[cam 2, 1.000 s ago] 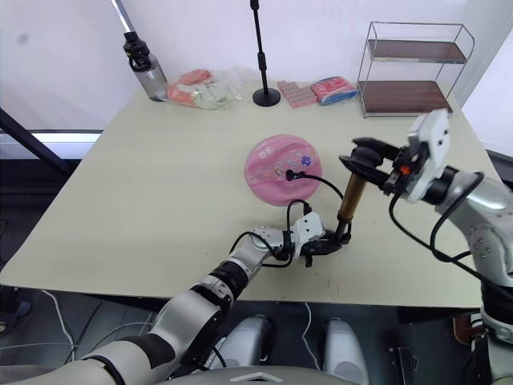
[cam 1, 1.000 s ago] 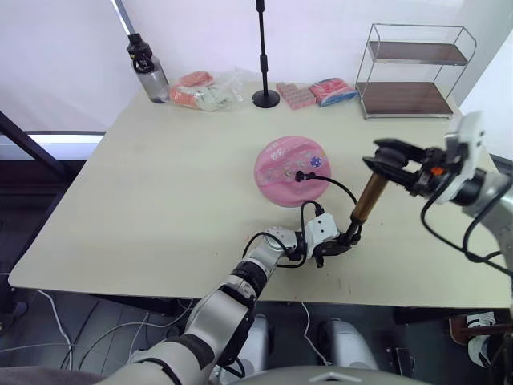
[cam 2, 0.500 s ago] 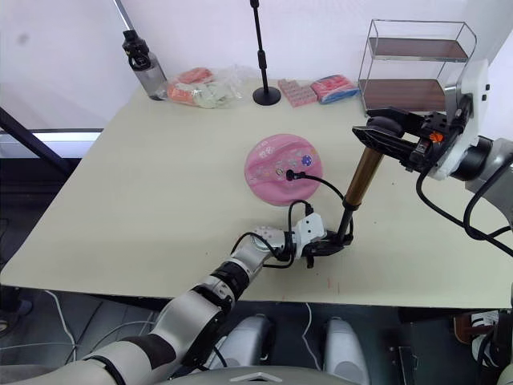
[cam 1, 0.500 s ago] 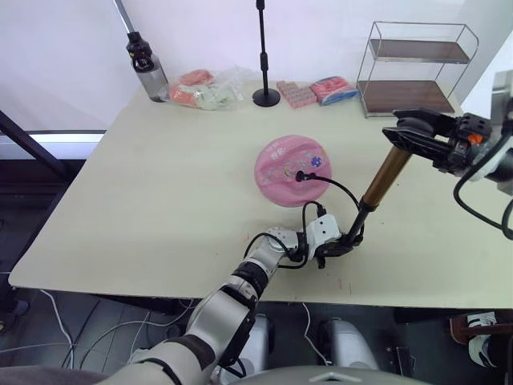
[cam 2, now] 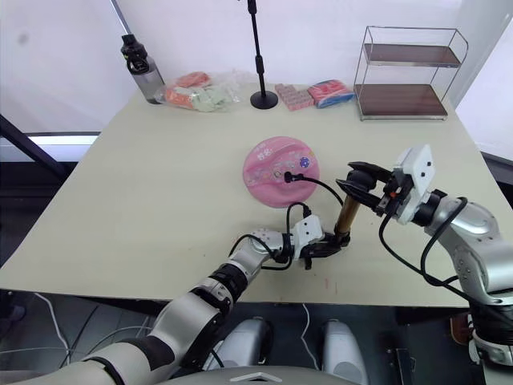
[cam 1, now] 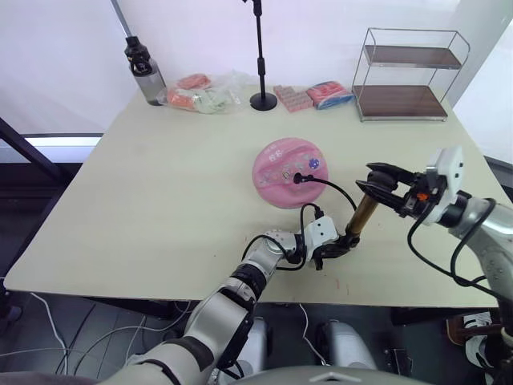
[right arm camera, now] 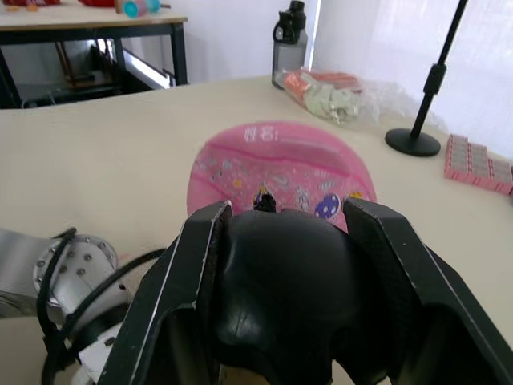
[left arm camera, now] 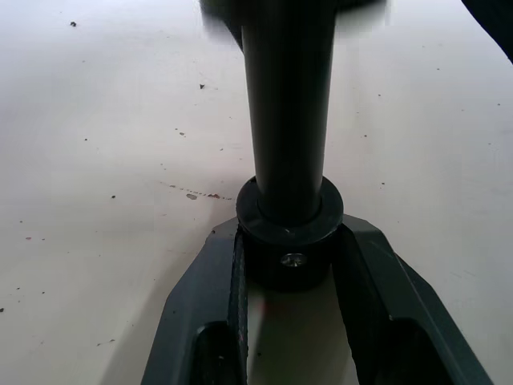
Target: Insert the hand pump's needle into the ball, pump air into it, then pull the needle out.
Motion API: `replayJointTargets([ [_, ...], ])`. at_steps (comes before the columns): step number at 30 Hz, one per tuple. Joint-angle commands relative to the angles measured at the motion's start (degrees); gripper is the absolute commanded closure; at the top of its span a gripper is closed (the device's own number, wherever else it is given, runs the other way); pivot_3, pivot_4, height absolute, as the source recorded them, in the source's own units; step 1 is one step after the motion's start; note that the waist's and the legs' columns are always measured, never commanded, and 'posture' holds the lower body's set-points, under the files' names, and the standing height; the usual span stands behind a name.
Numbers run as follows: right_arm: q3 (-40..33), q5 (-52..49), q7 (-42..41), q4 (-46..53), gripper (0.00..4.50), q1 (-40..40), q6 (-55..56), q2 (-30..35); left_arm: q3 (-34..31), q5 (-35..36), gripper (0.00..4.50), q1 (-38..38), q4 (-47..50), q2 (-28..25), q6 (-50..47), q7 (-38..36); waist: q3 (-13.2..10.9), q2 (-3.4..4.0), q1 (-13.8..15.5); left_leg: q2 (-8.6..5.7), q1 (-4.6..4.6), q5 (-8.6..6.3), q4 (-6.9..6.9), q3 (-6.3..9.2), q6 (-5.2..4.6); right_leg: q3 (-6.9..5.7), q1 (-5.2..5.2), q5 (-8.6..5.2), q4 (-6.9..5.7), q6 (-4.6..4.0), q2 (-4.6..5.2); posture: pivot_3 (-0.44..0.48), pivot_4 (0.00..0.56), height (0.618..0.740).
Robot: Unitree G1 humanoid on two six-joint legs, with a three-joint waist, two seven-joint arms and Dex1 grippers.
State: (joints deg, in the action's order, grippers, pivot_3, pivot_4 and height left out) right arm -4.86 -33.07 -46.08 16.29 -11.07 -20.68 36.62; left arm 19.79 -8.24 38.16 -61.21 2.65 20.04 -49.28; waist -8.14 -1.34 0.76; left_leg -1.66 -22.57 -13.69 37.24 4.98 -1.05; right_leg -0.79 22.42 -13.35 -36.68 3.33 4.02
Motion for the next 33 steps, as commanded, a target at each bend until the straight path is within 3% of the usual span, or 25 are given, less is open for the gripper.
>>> replayJointTargets([
  [1,5.13,6.58,-0.51,-7.07,2.79,4.55,2.14,-1.43,2.29,-2.86,3.48,-2.37,-2.91,-0.1,-1.8,-1.11,0.03,-0.04,0.0,0.0,0.03,0.0,0.0,0.0,0.0,0.0,-0.03,0.0,0.0,0.0,0.0,0.0,0.15,0.74],
  [7,5.4,8.72,-0.9,-9.46,2.79,5.1,6.19,-3.37,2.42,-2.98,3.48,-2.54,-3.03,-0.17,-1.6,-1.08,0.04,-0.04,-0.01,0.04,0.27,-0.01,-0.01,0.02,0.01,0.0,-0.25,-0.02,0.0,0.0,0.0,0.0,0.15,0.74],
  [10,1.99,3.51,-2.18,-6.43,2.79,3.32,5.61,-4.2,2.43,-3.04,3.48,-2.51,-3.22,-0.21,-1.53,-1.03,0.02,-0.04,0.0,0.14,0.4,-0.01,-0.06,0.02,0.01,-0.01,-0.37,-0.05,0.02,0.01,0.0,0.0,0.15,0.74],
  [22,-9.31,-13.44,-3.43,3.61,2.79,-9.98,-10.26,5.03,2.39,-3.19,3.48,-2.52,-3.45,-0.44,-1.15,-1.38,-0.41,0.47,0.13,-0.04,-0.22,0.0,-0.02,0.03,0.01,-0.02,0.14,0.07,0.04,-0.15,0.06,0.0,0.15,0.74],
  [33,-17.21,-23.31,-1.37,2.74,2.79,-20.16,-19.38,12.1,1.85,-2.85,3.48,-2.98,-3.96,-0.72,-0.57,-1.11,-0.55,0.52,0.1,-0.03,-0.26,-0.01,-0.04,0.01,0.0,-0.01,0.16,0.0,0.07,-0.05,0.1,0.0,0.15,0.74],
])
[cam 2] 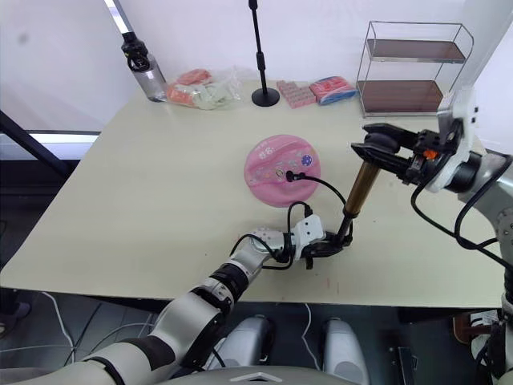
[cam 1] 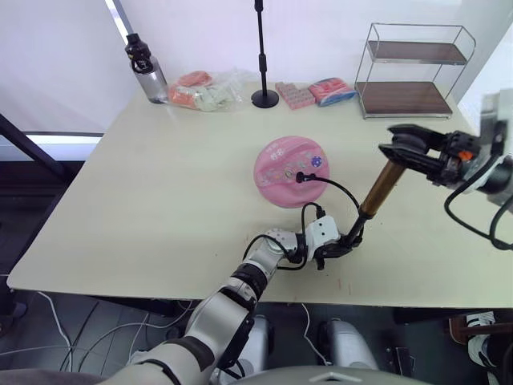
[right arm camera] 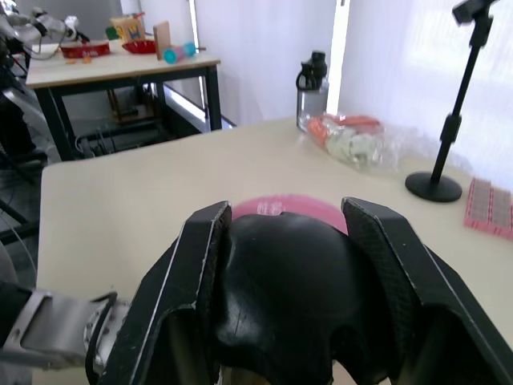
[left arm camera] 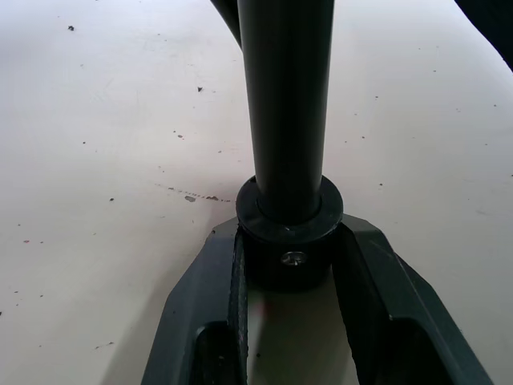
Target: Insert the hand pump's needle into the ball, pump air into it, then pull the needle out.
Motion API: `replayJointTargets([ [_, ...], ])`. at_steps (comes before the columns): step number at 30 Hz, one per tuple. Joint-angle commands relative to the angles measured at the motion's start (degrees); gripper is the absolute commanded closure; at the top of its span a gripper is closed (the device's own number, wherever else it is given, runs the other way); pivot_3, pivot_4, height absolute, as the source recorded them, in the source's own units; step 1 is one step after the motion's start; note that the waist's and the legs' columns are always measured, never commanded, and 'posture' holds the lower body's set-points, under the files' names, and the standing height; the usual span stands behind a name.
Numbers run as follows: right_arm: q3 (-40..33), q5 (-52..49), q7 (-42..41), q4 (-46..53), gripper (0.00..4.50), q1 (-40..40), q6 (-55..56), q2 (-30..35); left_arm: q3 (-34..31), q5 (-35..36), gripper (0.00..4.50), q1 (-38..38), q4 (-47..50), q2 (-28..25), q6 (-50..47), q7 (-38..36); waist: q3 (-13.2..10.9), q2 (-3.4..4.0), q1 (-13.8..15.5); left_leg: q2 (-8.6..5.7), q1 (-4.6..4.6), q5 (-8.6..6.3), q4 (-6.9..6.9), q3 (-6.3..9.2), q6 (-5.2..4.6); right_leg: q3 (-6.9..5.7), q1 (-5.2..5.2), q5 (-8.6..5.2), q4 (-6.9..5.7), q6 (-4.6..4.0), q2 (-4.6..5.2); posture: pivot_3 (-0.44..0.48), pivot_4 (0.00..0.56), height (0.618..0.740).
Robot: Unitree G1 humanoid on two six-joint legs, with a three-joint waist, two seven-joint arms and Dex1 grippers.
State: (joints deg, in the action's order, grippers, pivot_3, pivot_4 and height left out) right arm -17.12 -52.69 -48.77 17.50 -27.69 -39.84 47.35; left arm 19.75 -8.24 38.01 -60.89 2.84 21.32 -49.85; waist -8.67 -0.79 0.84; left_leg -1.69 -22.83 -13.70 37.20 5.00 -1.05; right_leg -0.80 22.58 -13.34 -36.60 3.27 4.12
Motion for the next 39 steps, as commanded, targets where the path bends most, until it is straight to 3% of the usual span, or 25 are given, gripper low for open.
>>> replayJointTargets([
  [1,-5.01,-4.08,1.73,1.55,2.79,-3.94,-0.6,1.36,1.79,-2.86,3.48,-2.99,-4.57,-0.98,-1.59,-0.18,-0.05,-0.07,0.01,0.0,-0.02,0.0,0.0,0.02,0.0,-0.01,0.01,0.01,0.0,-0.02,0.0,0.0,0.15,0.74],
  [4,-4.25,-3.94,1.86,2.23,2.79,-1.89,-1.04,0.73,1.79,-3.14,3.48,-3.38,-5.39,-1.17,0.15,0.67,-0.07,0.0,-0.01,0.01,-0.05,0.0,0.0,-0.04,0.0,0.04,0.07,0.06,0.0,-0.09,0.02,0.0,0.15,0.74],
  [11,4.4,6.57,-0.86,3.63,2.79,8.46,4.22,-0.55,1.59,-3.83,3.48,-3.64,-7.91,-2.0,3.84,2.42,0.2,0.06,-0.26,0.0,0.15,-0.01,-0.01,-0.09,-0.02,0.06,-0.06,-0.04,-0.01,0.08,-0.02,0.0,0.15,0.74],
  [16,9.68,12.7,-1.72,1.36,2.79,12.25,8.79,-3.57,1.75,-4.2,3.48,-3.49,-9.08,-2.18,4.63,2.84,0.32,-0.07,-0.5,0.29,0.77,-0.02,-0.05,-0.09,-0.01,0.02,-0.55,-0.07,-0.05,0.07,-0.13,0.0,0.15,0.74],
  [28,20.5,29.13,-1.64,-13.37,2.8,18.85,26.22,-14.42,1.41,-4.12,3.48,-3.35,-10.12,-1.7,4.95,3.07,1.09,-0.48,-1.22,0.33,1.1,-0.02,-0.18,-0.07,0.01,0.0,-0.88,-0.11,0.02,0.04,-0.12,0.0,0.15,0.74],
  [32,21.2,30.79,-1.81,-14.85,2.8,19.31,28.12,-15.73,1.2,-3.95,3.48,-3.55,-9.92,-1.66,6.07,3.0,1.23,-0.37,-1.41,0.33,1.11,-0.03,-0.18,-0.07,0.01,0.01,-0.89,-0.12,0.02,0.03,-0.11,0.0,0.15,0.74],
  [39,15.05,22.61,-3.57,-6.97,2.8,15.49,21.9,-12.83,-0.24,-2.94,3.48,-4.08,-9.41,-1.87,9.07,1.75,1.05,-0.15,-1.52,0.34,1.09,-0.03,-0.25,-0.07,0.01,0.01,-0.87,-0.12,0.04,0.03,-0.11,0.0,0.15,0.74],
])
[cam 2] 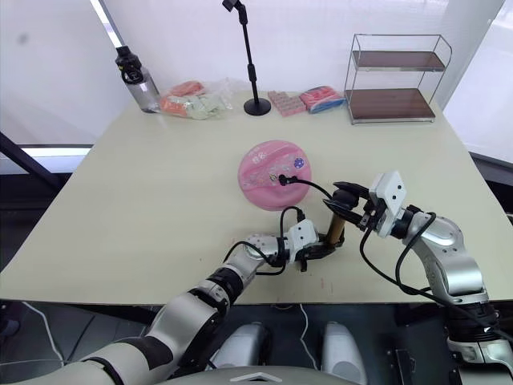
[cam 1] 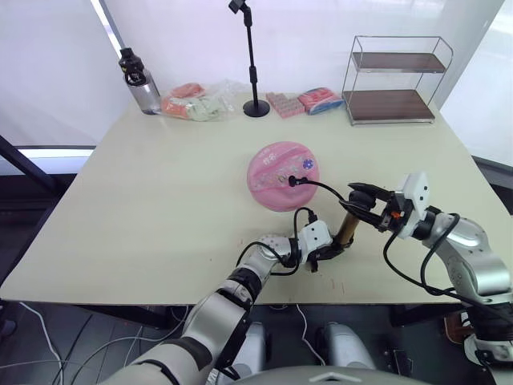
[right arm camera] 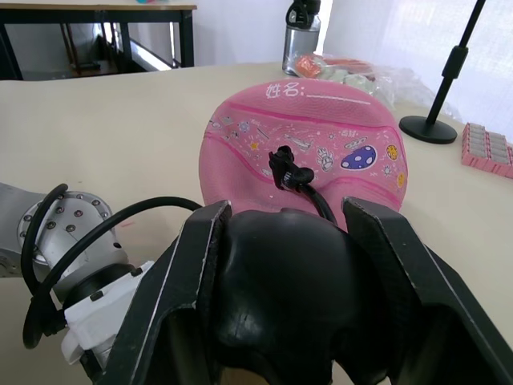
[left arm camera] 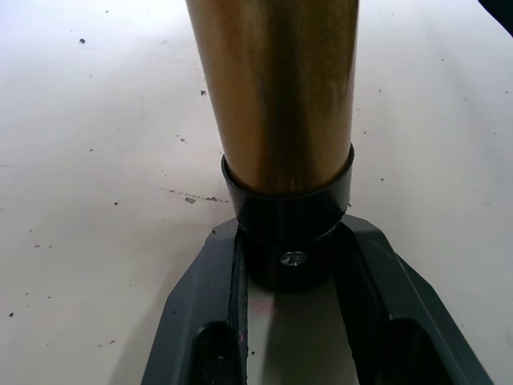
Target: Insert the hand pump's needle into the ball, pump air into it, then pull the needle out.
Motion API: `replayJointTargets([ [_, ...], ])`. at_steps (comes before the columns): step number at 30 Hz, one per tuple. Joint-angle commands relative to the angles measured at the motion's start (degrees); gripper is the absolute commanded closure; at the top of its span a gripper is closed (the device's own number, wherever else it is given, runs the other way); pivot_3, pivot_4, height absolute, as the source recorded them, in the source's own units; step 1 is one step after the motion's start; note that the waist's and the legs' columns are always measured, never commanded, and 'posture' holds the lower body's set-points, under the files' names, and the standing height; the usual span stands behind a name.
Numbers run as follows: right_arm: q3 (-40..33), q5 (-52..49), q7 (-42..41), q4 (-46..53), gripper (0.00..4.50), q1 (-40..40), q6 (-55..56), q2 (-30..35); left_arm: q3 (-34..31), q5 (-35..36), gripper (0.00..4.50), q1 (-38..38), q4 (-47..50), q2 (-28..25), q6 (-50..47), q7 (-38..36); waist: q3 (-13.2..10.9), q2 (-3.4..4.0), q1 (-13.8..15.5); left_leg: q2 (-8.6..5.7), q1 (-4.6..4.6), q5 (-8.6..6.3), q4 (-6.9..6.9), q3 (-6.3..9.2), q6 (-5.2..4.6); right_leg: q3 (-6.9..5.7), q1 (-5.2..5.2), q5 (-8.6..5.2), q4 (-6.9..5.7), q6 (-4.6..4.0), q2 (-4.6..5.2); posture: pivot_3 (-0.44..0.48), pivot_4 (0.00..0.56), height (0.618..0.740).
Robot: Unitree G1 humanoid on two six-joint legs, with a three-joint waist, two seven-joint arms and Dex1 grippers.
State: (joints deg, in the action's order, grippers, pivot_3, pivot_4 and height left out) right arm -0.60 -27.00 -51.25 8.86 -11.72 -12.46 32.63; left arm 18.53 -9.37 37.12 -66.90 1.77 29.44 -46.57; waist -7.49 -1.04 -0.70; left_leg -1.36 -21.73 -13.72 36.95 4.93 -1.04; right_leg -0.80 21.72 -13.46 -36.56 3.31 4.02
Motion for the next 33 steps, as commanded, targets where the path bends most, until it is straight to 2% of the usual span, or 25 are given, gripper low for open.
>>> replayJointTargets([
  [1,-2.47,-4.68,-1.16,2.93,2.8,-1.11,-7.06,2.57,0.79,-1.76,3.48,-3.24,-3.39,-0.85,1.28,-1.37,-0.2,0.16,0.03,-0.01,-0.02,0.0,-0.05,0.0,0.0,0.0,0.02,0.0,0.05,0.0,0.01,0.0,0.15,0.74],
  [10,-8.31,-13.57,-3.21,8.42,2.8,-5.39,-16.91,8.22,-0.64,-0.9,3.48,-3.19,-3.75,-1.07,3.98,-2.7,-0.81,0.49,0.16,-0.1,-0.34,0.01,-0.44,0.01,-0.01,-0.03,0.2,0.03,0.61,0.01,0.02,0.0,0.15,0.74],
  [17,-17.06,-25.33,-2.36,10.26,2.8,-15.71,-26.0,14.7,-0.18,-1.7,3.48,-3.07,-4.16,-1.51,3.45,-3.11,-1.43,0.58,0.16,-0.13,-0.39,0.0,-0.44,0.0,-0.03,-0.04,0.22,0.04,0.67,0.05,0.06,0.0,0.15,0.74],
  [26,-21.53,-31.8,-0.2,10.6,2.8,-23.5,-31.86,20.74,-0.12,-2.04,3.48,-3.29,-4.42,-1.29,3.17,-3.51,-1.55,0.52,0.34,-0.11,-0.51,0.0,-0.44,0.0,-0.03,-0.08,0.33,0.05,0.67,0.05,0.08,0.0,0.15,0.74],
  [29,-20.55,-31.51,0.21,11.98,2.8,-22.0,-32.21,20.22,-0.01,-2.19,3.48,-3.38,-4.55,-1.18,3.02,-3.57,-1.53,0.54,0.62,-0.12,-0.98,0.01,-0.33,0.05,-0.03,-0.11,0.74,0.2,0.63,-0.12,0.06,0.0,0.15,0.74],
  [33,-16.24,-27.05,-0.69,15.11,2.8,-14.82,-29.52,18.09,0.02,-2.25,3.48,-3.38,-4.61,-1.05,2.75,-3.67,-1.42,0.45,0.99,-0.27,-1.0,0.01,-0.33,0.02,-0.04,-0.06,0.77,0.23,0.62,-0.17,0.04,0.0,0.15,0.74],
])
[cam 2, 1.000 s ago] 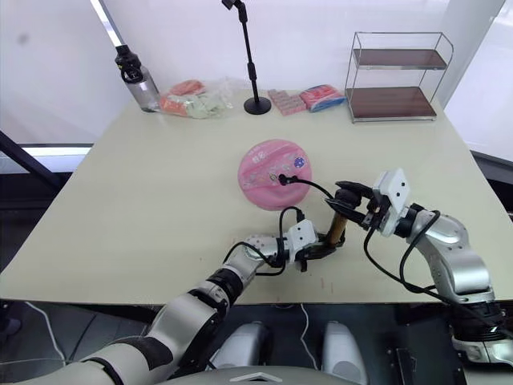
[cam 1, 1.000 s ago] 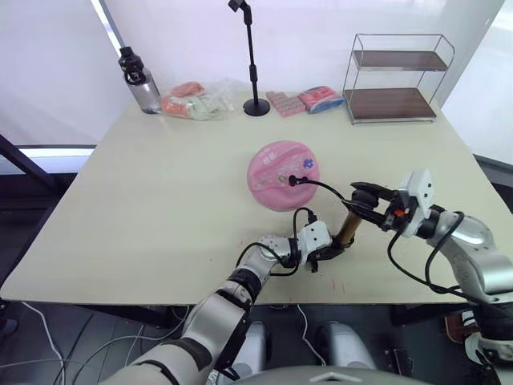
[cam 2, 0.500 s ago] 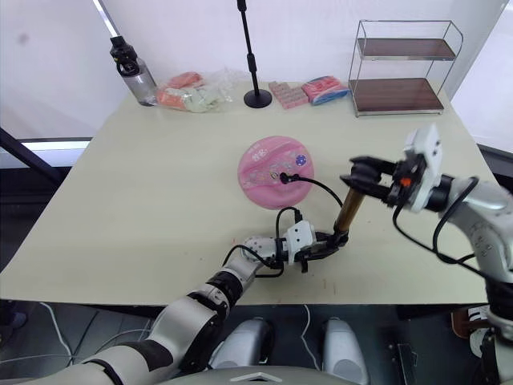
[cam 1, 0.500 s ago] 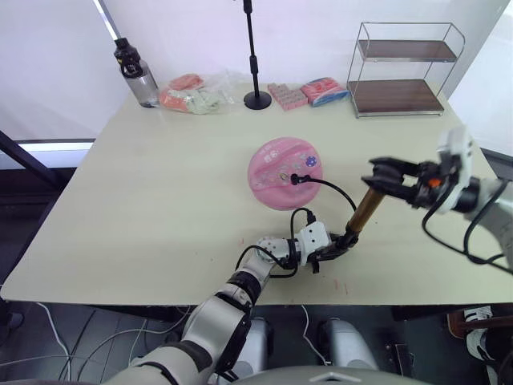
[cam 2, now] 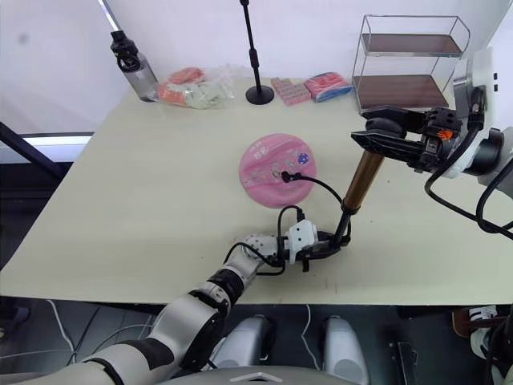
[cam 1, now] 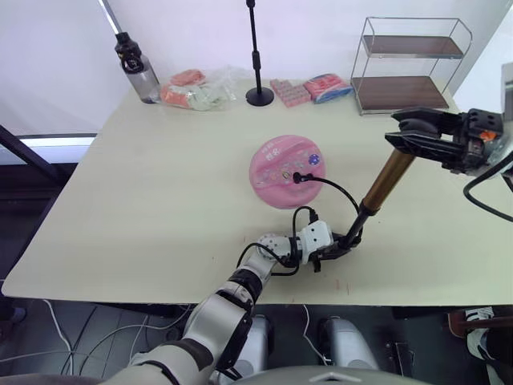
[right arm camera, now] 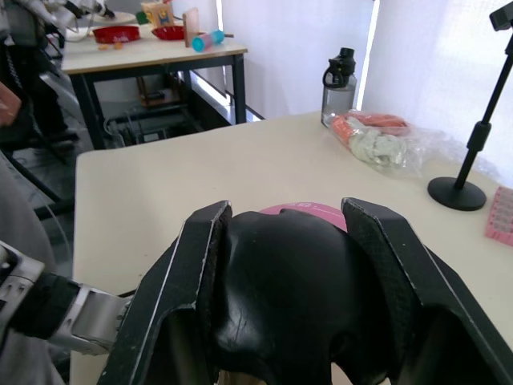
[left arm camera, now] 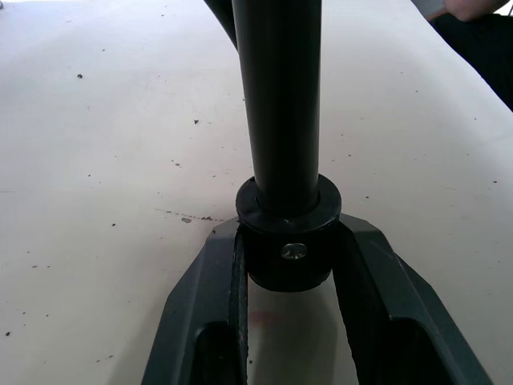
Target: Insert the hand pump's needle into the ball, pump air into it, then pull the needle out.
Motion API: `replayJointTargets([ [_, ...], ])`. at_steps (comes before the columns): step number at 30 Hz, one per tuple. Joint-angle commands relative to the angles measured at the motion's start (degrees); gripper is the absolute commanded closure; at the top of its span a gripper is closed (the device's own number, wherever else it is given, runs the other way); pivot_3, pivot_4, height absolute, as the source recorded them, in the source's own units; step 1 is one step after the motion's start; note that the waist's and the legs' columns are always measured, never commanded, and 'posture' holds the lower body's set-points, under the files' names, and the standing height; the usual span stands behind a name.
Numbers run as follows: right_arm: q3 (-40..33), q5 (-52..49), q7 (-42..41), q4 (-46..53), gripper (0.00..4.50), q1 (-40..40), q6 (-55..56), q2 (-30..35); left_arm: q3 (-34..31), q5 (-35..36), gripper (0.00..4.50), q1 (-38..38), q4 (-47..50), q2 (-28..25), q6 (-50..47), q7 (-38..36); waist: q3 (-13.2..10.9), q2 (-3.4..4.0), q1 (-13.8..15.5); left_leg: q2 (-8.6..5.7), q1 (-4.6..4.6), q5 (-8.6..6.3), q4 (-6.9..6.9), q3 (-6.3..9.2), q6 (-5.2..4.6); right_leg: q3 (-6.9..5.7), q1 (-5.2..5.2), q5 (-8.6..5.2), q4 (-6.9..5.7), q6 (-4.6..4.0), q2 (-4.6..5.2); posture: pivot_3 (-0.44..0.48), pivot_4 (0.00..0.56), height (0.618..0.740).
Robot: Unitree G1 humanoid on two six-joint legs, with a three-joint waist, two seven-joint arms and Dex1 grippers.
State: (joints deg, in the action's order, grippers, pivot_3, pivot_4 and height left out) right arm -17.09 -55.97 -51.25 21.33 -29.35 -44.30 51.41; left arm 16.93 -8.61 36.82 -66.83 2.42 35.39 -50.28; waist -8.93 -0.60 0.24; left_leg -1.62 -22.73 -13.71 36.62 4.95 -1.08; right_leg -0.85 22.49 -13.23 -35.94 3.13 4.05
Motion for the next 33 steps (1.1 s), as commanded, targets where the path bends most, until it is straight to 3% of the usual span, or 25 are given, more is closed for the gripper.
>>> replayJointTargets([
  [1,1.34,3.34,-0.72,2.86,2.8,4.02,3.36,-1.21,1.63,-3.04,3.48,-3.07,-4.71,-1.7,-3.35,-0.03,0.06,-0.03,0.05,-0.01,0.01,0.0,0.0,-0.01,0.0,0.01,0.0,0.0,0.0,0.0,0.0,0.0,0.15,0.74],
  [8,12.1,16.19,-1.77,0.43,2.8,12.24,13.76,-7.24,2.06,-3.41,3.48,-3.09,-4.75,-1.77,-5.11,-0.28,0.54,-0.15,-0.5,0.07,0.39,0.0,-0.05,0.0,0.0,-0.03,-0.29,-0.16,-0.02,0.25,-0.05,0.0,0.15,0.74],
  [11,15.21,21.15,-2.58,-2.14,2.8,15.02,18.25,-9.31,2.16,-3.56,3.48,-3.02,-4.69,-1.85,-5.99,-0.2,0.67,-0.09,-0.86,0.18,0.89,-0.02,-0.17,-0.01,0.01,-0.03,-0.78,-0.21,0.06,0.24,-0.06,0.0,0.15,0.74],
  [20,21.72,34.25,-1.19,-13.36,2.8,20.46,32.29,-16.43,2.78,-3.96,3.48,-3.05,-4.79,-1.64,-9.51,-1.83,1.5,-0.09,-1.04,0.22,1.01,-0.02,-0.18,0.0,0.01,-0.01,-0.84,-0.21,0.03,0.25,-0.2,0.0,0.15,0.74],
  [24,21.37,34.44,-0.79,-13.03,2.8,21.58,32.36,-16.82,3.48,-4.7,3.48,-2.96,-4.75,-1.79,-10.72,-1.93,1.66,-0.1,-1.04,0.22,1.02,-0.02,-0.18,-0.02,0.01,0.03,-0.85,-0.21,0.03,0.25,-0.21,0.0,0.15,0.74],
  [29,13.88,25.7,-1.46,-6.25,2.8,16.36,26.87,-13.64,3.49,-4.81,3.48,-3.31,-4.64,-2.01,-11.33,-2.2,1.71,-0.32,-0.9,0.26,0.97,-0.02,-0.18,0.03,0.02,0.0,-0.83,-0.22,0.04,0.23,-0.14,0.0,0.15,0.74],
  [33,9.08,19.79,-1.21,-3.18,2.8,11.97,21.63,-10.85,3.44,-4.92,3.48,-3.44,-4.5,-2.21,-11.54,-1.98,1.25,-0.06,-0.78,0.2,0.86,-0.02,-0.18,0.02,0.01,0.01,-0.77,-0.2,0.06,0.25,-0.03,0.0,0.15,0.74],
])
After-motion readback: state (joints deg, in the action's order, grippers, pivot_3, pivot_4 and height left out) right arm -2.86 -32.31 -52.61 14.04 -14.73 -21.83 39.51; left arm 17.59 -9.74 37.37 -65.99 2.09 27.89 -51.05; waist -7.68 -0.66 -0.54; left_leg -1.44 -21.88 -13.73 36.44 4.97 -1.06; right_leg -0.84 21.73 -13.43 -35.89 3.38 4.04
